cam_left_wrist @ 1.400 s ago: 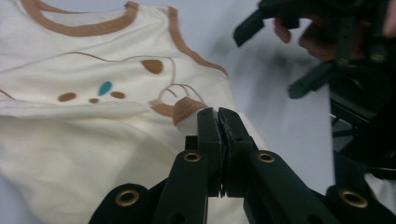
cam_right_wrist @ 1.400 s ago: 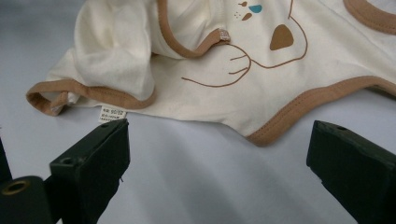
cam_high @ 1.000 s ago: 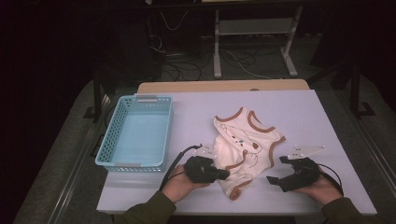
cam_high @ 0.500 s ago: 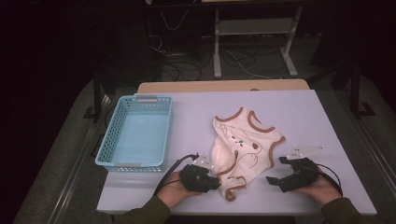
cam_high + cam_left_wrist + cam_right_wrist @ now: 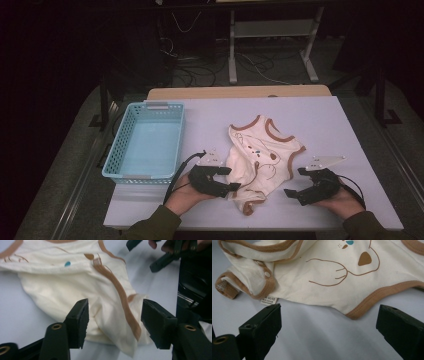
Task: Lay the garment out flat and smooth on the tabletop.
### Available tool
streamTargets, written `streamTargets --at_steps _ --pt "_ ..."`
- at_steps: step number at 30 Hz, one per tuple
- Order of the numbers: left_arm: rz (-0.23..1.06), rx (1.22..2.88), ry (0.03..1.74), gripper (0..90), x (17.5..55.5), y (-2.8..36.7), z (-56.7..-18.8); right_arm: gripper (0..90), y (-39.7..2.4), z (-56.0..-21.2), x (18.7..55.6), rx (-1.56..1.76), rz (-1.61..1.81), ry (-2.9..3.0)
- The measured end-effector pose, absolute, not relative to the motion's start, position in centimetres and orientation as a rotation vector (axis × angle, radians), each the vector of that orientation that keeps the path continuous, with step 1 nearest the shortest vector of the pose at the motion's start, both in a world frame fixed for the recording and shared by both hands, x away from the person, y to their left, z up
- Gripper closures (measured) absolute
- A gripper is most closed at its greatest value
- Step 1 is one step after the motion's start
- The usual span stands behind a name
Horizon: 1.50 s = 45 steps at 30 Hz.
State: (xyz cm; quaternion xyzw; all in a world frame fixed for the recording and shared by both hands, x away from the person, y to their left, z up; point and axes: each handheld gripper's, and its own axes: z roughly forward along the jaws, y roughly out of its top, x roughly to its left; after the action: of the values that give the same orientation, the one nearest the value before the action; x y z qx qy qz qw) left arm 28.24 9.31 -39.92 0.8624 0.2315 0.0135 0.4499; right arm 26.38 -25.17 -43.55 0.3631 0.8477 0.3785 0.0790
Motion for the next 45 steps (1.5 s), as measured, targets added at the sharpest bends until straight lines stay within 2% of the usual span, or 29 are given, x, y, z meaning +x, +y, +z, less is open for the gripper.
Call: streamTargets --at_steps 12,24,31,34,35,36,40,45 --pt "0.060 2.095 0.592 33.5 29.9 7.3 -39.4 5.8 -25.0 -43.7 26.5 1.083 1.132 2.542" --pt "0.061 2.158 0.571 35.7 30.2 4.1 -40.6 5.9 -25.1 -43.6 26.4 1.084 1.135 2.541" --pt "0.046 2.233 0.570 45.7 30.0 2.7 -42.2 5.9 -25.1 -43.6 26.4 1.081 1.135 2.542" --pt "0.060 2.251 0.566 56.5 30.0 2.6 -42.4 5.9 -25.1 -43.6 26.4 1.079 1.135 2.541" --pt "0.060 2.251 0.566 56.5 30.0 2.6 -42.4 5.9 -25.1 -43.6 26.4 1.079 1.135 2.541" --pt "0.055 2.252 0.570 69.5 30.1 2.7 -42.4 5.9 -25.1 -43.6 26.4 1.076 1.135 2.542" --pt "0.045 2.251 0.558 85.1 30.3 3.1 -42.2 6.0 -25.1 -43.6 26.4 1.078 1.135 2.541" --pt "0.047 2.222 0.582 87.2 30.4 3.6 -41.9 6.0 -25.1 -43.6 26.4 1.080 1.136 2.540"
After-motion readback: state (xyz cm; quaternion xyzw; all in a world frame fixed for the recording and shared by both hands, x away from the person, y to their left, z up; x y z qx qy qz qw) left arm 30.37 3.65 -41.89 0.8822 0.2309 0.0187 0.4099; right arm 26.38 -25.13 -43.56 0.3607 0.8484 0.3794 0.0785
